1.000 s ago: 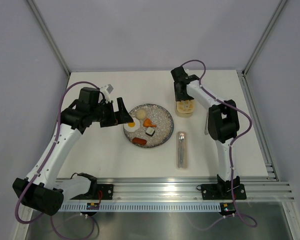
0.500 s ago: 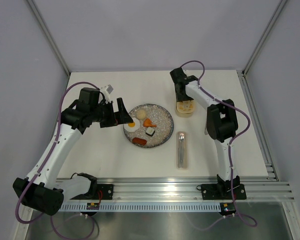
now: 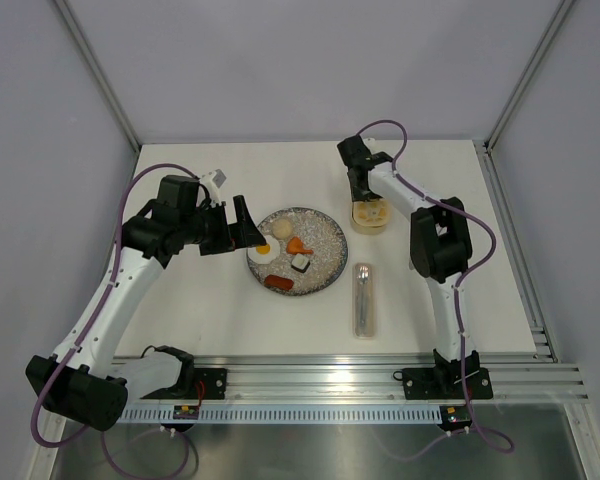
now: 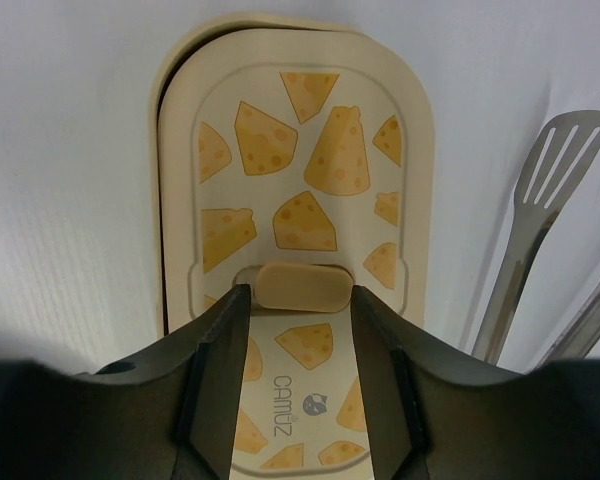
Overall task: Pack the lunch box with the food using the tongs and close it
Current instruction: Close the box lid on the packing box.
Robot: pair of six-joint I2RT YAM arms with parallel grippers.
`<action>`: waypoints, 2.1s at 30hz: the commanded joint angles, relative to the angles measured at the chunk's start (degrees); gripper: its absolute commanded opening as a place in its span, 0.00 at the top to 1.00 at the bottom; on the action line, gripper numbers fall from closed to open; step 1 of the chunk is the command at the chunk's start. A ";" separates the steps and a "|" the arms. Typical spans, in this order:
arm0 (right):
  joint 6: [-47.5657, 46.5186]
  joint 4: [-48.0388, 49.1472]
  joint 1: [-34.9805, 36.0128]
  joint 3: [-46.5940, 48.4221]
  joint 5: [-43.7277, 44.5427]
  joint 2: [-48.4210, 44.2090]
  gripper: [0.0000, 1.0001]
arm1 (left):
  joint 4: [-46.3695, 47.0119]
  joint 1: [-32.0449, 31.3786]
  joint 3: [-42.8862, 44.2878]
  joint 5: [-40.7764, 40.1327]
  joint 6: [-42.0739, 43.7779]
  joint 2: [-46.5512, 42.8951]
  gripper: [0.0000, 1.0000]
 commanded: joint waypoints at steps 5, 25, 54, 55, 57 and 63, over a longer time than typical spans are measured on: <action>-0.39 0.76 0.42 1.86 3.32 1.86 0.55 | 2.28 0.42 -0.31 0.44 0.17 -0.22 0.01; 3.91 4.45 0.77 -1.92 4.90 -5.71 1.00 | 2.19 0.42 -0.75 0.61 0.26 -0.83 0.01; 8.57 3.31 0.69 -0.60 8.60 -7.02 1.00 | 1.22 1.30 -0.84 0.53 1.05 -1.54 0.01; 8.49 3.39 0.69 -0.60 8.33 -7.11 1.00 | 1.22 1.30 -0.84 0.53 0.97 -1.45 0.01; 8.48 3.66 0.69 -0.86 6.93 -7.11 1.00 | 1.14 1.30 -0.84 0.53 0.97 -1.54 0.01; 7.08 5.15 0.51 -1.30 4.11 -7.55 1.00 | 1.05 1.48 -1.01 0.53 1.14 -1.62 0.01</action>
